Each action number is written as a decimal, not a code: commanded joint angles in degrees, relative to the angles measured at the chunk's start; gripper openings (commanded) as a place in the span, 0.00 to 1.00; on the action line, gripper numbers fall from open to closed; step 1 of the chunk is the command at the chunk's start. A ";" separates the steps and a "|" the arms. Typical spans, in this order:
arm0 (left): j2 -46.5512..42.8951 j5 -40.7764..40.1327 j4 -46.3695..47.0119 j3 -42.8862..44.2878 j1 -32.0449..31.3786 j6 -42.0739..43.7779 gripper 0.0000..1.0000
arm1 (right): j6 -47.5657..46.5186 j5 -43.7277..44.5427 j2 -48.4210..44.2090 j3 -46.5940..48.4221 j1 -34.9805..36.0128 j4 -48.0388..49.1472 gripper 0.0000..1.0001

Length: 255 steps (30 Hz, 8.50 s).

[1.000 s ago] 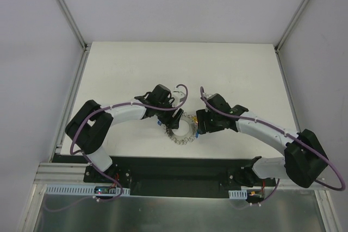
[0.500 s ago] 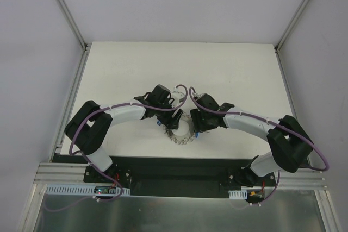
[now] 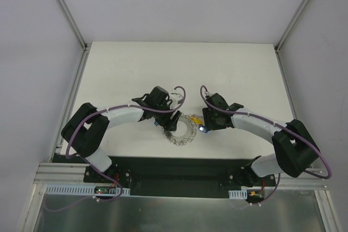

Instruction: Put the keys on the keyring

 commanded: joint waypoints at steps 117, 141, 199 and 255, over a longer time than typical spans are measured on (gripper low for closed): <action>6.75 -16.54 -12.78 22.82 -15.74 16.28 0.00 | -11.82 -8.41 -37.37 -8.07 -21.25 2.44 0.75; -18.04 8.97 -11.02 18.77 -4.92 17.07 0.00 | -19.65 -39.20 -27.97 6.70 -10.54 15.98 0.76; -25.52 -9.77 -2.58 18.24 -4.92 -3.59 0.48 | -27.73 -0.35 -24.89 4.68 15.48 22.93 0.01; -32.53 -14.07 -4.34 -0.28 3.68 -14.48 0.45 | -40.63 -14.49 -3.98 29.98 17.68 -18.95 0.01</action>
